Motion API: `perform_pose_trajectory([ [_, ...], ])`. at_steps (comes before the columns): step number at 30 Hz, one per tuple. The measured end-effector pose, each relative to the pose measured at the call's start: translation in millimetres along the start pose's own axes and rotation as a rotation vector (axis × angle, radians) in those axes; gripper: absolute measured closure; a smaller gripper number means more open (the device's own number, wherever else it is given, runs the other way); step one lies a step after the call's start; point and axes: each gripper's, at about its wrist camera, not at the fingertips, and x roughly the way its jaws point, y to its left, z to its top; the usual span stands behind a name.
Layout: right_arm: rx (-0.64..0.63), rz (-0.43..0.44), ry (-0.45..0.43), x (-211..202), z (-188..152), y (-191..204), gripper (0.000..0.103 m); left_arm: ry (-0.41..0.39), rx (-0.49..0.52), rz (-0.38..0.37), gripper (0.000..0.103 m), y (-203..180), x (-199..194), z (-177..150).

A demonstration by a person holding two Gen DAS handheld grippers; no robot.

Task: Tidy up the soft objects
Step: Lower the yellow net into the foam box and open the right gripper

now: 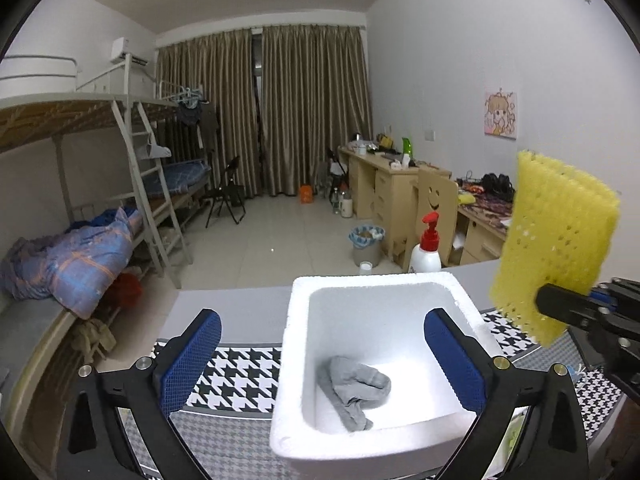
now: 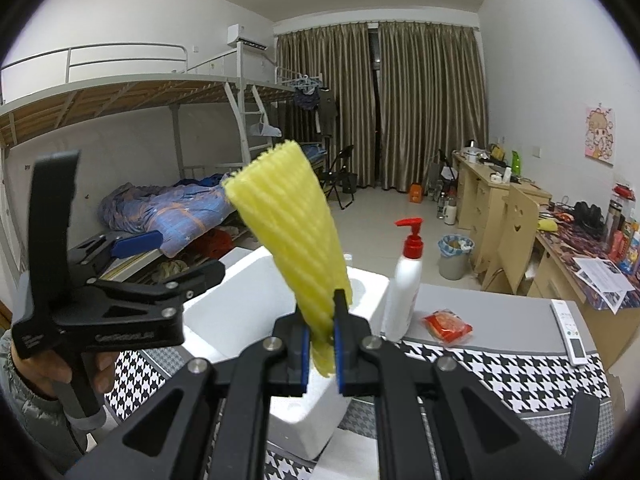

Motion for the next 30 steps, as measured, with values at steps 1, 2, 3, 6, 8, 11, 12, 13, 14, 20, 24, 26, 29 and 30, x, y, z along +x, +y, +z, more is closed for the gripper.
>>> perform_pose_trajectory([
  [1,-0.006,0.003,0.002,2,1,2,0.09,-0.002,-0.003,0.009,0.001,1,-1,0],
  [2,-0.011,0.004,0.004,4,1,4,0.09,-0.004,-0.004,0.014,0.001,3,-1,-2],
  [3,-0.013,0.005,0.006,6,2,5,0.09,-0.007,-0.002,0.024,0.001,5,-1,-2],
  [6,-0.016,0.013,0.013,11,4,9,0.09,-0.008,-0.011,0.05,0.001,13,-1,-4],
  [8,-0.014,0.018,0.023,16,5,9,0.09,-0.011,-0.024,0.051,0.001,19,-2,-5],
  [11,-0.015,0.026,0.034,21,6,12,0.09,-0.017,-0.028,0.063,0.001,23,-4,-8],
  [12,-0.016,0.029,0.038,23,7,14,0.09,-0.016,-0.025,0.071,0.001,24,-3,-8],
  [13,-0.017,0.034,0.042,26,7,15,0.09,-0.013,-0.024,0.08,0.001,26,-3,-9],
  [14,-0.018,0.037,0.048,28,7,17,0.09,-0.013,-0.026,0.085,0.001,28,-4,-9],
  [20,-0.017,0.046,0.083,39,7,22,0.09,-0.007,-0.057,0.092,0.001,39,-6,-17],
  [24,-0.001,0.048,0.12,50,5,20,0.09,0.0,-0.057,0.093,0.001,42,-6,-22],
  [26,-0.003,0.042,0.138,56,4,21,0.09,0.0,-0.059,0.086,0.001,42,-7,-24],
  [29,0.005,0.041,0.162,62,2,21,0.09,-0.001,-0.054,0.082,0.001,40,-9,-26],
  [30,0.005,0.039,0.169,64,2,22,0.09,0.0,-0.051,0.08,0.001,39,-9,-27],
])
